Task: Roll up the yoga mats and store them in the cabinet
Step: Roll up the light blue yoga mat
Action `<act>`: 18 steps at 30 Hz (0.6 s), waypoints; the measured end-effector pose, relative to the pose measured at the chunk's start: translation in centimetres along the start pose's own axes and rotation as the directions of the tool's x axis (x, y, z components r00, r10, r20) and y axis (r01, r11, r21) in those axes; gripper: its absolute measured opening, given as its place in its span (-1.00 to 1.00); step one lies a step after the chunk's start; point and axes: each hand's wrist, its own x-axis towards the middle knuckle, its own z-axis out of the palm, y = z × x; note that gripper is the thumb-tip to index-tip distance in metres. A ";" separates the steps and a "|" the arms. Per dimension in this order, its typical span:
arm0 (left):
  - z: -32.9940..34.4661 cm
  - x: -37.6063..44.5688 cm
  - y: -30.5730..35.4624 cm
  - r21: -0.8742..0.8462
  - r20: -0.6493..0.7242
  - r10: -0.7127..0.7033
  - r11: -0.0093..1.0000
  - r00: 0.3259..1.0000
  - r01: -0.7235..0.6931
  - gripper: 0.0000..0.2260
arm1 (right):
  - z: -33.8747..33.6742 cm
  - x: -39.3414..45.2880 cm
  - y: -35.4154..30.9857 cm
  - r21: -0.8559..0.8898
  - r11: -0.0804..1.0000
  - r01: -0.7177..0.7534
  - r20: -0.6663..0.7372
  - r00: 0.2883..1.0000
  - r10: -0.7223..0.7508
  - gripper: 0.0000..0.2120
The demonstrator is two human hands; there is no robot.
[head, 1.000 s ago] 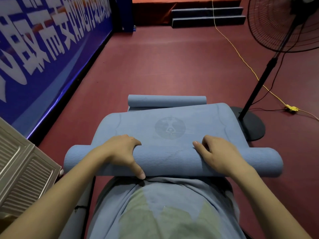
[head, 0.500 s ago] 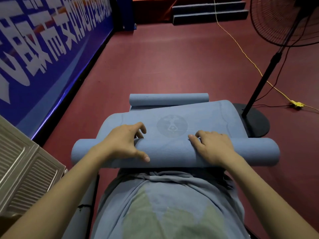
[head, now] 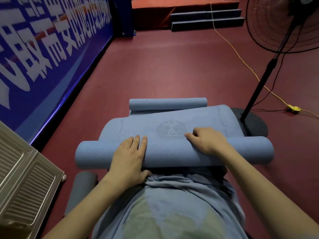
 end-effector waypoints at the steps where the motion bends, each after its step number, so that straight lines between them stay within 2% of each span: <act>1: 0.3 0.5 -0.1 0.018 -0.007 0.006 1.000 1.000 -0.005 0.07 | 0.0 0.3 0.0 0.017 1.000 -0.009 -0.013 1.000 0.010 -0.51; 3: 0.4 1.8 -0.4 0.022 0.023 0.011 1.000 1.000 -0.011 0.12 | -0.1 0.6 0.0 0.048 0.998 -0.028 -0.067 0.997 0.031 -0.48; 7: -0.1 4.2 -1.0 -0.021 0.194 0.002 1.000 0.981 0.002 0.08 | -0.6 1.1 -0.3 0.076 0.997 -0.021 -0.137 0.990 0.032 -0.49; 13: -1.2 6.4 -2.5 -0.081 0.307 0.027 0.997 0.951 -0.002 0.13 | -0.9 1.2 -0.7 0.092 0.995 0.040 -0.251 0.968 -0.016 -0.53; 18: -1.9 7.1 -2.9 -0.175 0.346 0.033 0.984 0.938 0.030 0.13 | -1.4 0.9 2.6 0.087 0.995 -0.058 -0.369 0.925 0.086 -0.57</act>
